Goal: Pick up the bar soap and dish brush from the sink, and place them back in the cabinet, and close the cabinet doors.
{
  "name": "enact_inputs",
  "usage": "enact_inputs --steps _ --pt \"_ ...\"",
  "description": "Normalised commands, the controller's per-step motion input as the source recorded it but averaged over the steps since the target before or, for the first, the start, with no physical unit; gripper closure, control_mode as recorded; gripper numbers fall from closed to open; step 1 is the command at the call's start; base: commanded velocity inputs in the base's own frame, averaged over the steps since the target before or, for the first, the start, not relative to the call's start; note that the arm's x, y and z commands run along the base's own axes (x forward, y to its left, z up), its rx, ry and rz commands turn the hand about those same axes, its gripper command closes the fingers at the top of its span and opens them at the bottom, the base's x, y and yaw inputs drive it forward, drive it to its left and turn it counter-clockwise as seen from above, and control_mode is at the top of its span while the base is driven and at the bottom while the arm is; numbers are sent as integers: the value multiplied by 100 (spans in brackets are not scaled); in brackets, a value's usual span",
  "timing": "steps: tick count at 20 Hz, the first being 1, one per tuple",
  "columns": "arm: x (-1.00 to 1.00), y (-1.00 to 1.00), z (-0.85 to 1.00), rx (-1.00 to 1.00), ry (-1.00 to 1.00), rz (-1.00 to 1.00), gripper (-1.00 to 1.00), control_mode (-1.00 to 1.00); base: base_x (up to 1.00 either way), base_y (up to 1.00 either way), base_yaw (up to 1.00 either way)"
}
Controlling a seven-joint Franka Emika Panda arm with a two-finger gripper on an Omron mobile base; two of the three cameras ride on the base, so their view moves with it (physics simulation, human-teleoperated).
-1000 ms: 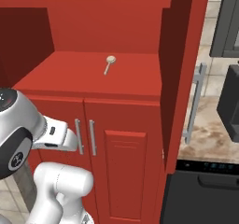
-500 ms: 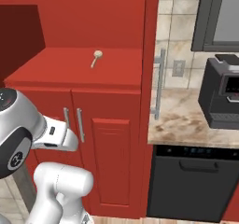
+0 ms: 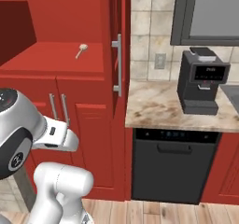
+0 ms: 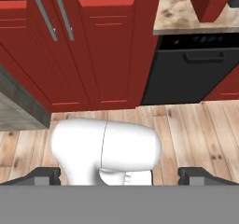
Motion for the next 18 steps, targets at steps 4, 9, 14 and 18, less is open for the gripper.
enact_inputs --steps 4,9,14,18 --pt "0 0 0 0 0 0 -100 100 -21 -38 -3" --pt "0 0 0 0 0 0 -100 100 -2 -37 -3" --pt "0 0 0 0 0 0 -100 100 0 -43 0" --pt "0 0 0 0 0 0 -100 100 0 -51 0"
